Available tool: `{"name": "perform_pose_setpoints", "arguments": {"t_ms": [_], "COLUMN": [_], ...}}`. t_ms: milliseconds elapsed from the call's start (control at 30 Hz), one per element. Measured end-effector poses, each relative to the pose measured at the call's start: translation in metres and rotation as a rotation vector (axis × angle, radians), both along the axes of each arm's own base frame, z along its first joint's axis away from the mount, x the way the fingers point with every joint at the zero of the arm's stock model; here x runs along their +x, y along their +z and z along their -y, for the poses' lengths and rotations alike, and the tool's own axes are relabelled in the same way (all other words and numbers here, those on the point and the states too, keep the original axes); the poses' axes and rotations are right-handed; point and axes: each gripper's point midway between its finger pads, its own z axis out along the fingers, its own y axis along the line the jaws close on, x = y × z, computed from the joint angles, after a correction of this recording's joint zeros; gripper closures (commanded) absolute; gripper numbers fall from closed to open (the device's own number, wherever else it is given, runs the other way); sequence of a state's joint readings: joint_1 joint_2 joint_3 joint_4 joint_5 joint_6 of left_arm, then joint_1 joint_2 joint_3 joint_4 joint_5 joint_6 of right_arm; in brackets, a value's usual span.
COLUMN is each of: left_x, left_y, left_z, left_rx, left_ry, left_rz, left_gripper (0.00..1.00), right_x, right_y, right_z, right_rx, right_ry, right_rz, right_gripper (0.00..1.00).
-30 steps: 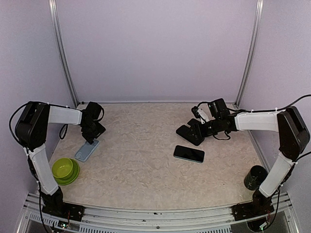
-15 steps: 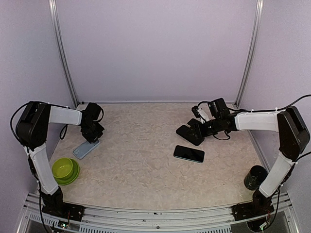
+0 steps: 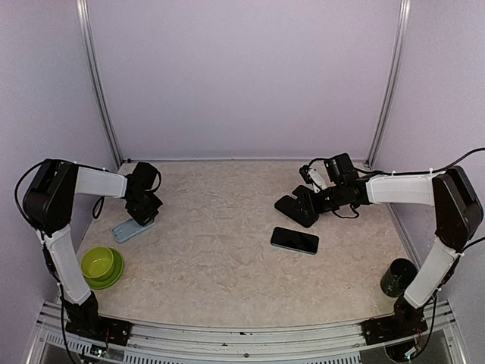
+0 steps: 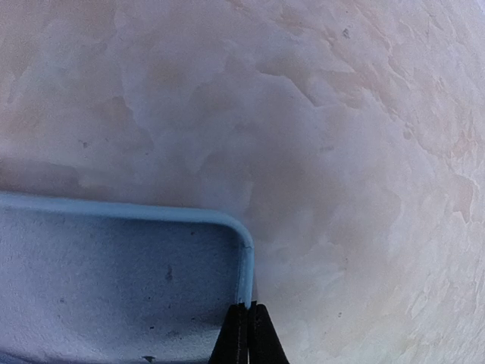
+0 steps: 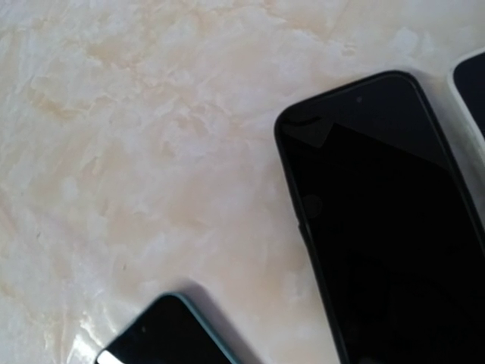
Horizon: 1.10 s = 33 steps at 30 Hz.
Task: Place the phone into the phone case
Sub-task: Move the phone to the center of the board.
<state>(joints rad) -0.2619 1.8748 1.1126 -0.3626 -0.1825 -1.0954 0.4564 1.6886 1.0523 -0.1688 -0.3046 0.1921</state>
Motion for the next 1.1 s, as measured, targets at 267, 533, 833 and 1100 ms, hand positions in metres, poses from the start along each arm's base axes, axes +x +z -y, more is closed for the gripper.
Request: {"name": "perform_pose_setpoints", "arguments": {"t_ms": [267,533,833,1100], "left_x": [-0.003,-0.016,-0.023,-0.041], "left_y": [0.004,0.013,0.029,0.030], "left_z": [0.048,0.111,0.173,0.216], "left_rx": [-0.028,-0.041,-0.032,-0.010], "left_ry": [-0.138,-0.310,-0.520,-0.713], "left_rz": [0.030,0.058,0.129,0.143], "left_gripper": [1.00,1.00,1.00,1.00], "right_x": [0.001,0.002,0.003,0.000], "right_y": [0.000,-0.001,0.000,0.011], "right_z": [0.002,0.003,0.003,0.003], "right_rx": [-0.006,-0.011,-0.015,-0.010], "right_ry": [-0.011,-0.015,-0.020,0.002], "right_rz": [0.002,0.005,0.007,0.031], "right_gripper": [0.34,0.34,0.34,0.32]}}
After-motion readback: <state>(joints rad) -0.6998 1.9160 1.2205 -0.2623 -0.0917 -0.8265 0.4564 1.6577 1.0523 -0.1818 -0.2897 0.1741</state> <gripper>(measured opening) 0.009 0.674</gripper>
